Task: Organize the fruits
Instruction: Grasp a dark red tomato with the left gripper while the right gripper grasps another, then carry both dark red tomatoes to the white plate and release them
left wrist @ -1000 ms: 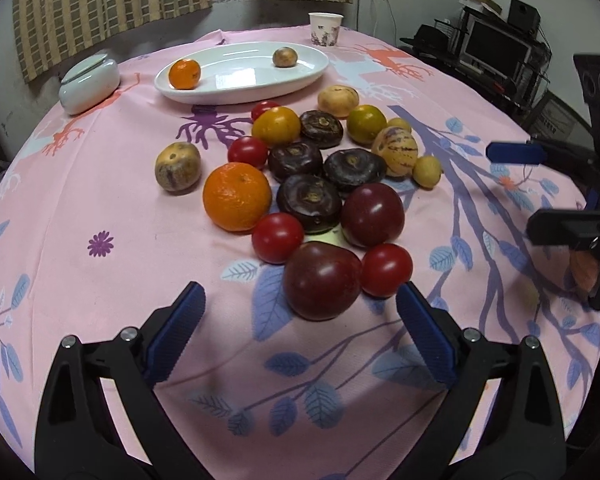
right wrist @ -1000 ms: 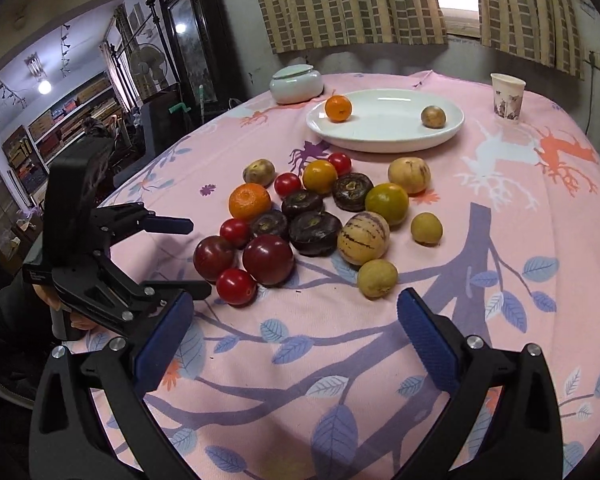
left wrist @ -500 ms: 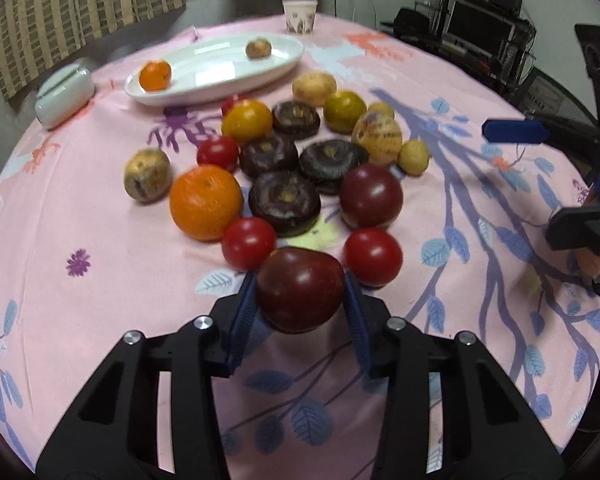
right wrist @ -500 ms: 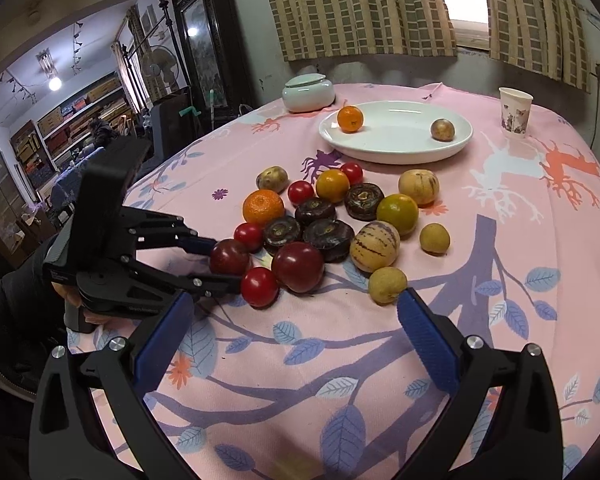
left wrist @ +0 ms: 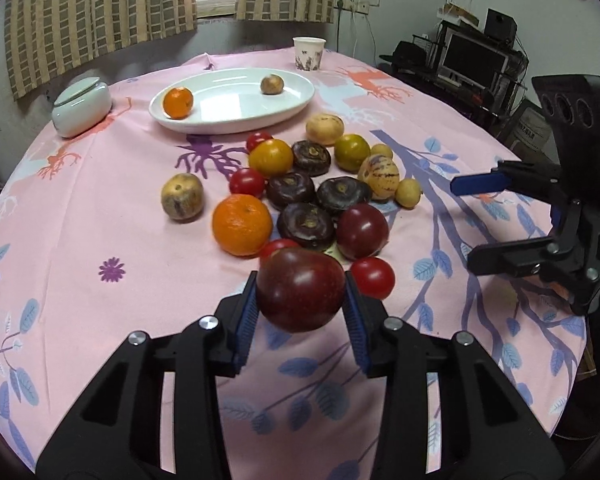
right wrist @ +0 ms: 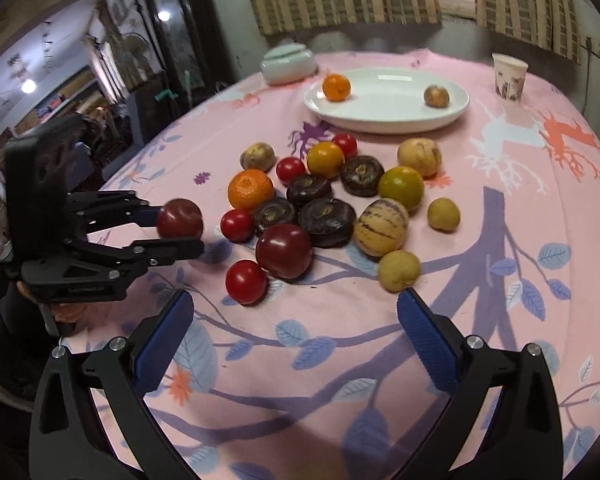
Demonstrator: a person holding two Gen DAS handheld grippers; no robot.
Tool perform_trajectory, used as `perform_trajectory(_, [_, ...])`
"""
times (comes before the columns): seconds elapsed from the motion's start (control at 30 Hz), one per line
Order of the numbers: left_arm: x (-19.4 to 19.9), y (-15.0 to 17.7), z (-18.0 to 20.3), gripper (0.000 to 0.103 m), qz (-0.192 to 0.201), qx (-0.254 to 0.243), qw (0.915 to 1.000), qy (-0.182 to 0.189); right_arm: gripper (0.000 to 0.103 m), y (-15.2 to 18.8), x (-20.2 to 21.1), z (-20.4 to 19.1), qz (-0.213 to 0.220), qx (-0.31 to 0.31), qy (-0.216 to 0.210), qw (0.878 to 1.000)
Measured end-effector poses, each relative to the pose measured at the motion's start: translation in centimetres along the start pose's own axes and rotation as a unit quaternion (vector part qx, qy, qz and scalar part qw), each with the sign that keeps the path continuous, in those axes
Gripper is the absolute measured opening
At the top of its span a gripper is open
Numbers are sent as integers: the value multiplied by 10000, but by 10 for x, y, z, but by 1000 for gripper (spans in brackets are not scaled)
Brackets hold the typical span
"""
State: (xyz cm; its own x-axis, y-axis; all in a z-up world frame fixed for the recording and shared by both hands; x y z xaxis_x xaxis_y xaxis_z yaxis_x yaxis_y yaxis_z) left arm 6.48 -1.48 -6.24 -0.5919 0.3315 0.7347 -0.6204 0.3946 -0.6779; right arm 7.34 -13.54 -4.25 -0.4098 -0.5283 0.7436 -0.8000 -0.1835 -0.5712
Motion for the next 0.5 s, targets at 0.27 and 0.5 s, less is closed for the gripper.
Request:
perform_trajectory(0.27, [8,13,-30,41,50,389,9992,77,57,-17,-51,-26,-439,159,899,9949])
perform_trajectory(0.5, [8,17,-40,41,113,631,9974,338,56,-20,-69,-21,-551,-197,944,9938])
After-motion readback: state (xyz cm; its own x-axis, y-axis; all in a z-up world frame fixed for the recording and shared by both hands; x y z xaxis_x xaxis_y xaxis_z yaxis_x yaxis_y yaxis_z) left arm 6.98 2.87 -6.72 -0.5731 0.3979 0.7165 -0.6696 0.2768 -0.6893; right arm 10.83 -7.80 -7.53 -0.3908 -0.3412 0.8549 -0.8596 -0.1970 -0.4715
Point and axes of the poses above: each gripper's, at about its wrist camera, not at the fingertips, and x roughly against the way its jaws point, z to its right, y to its underside, the point moved 7 cm from there along -x, roughly the way its jaws point, and after that the axes turned 9 degrees about -x, right-handed, at the moved point
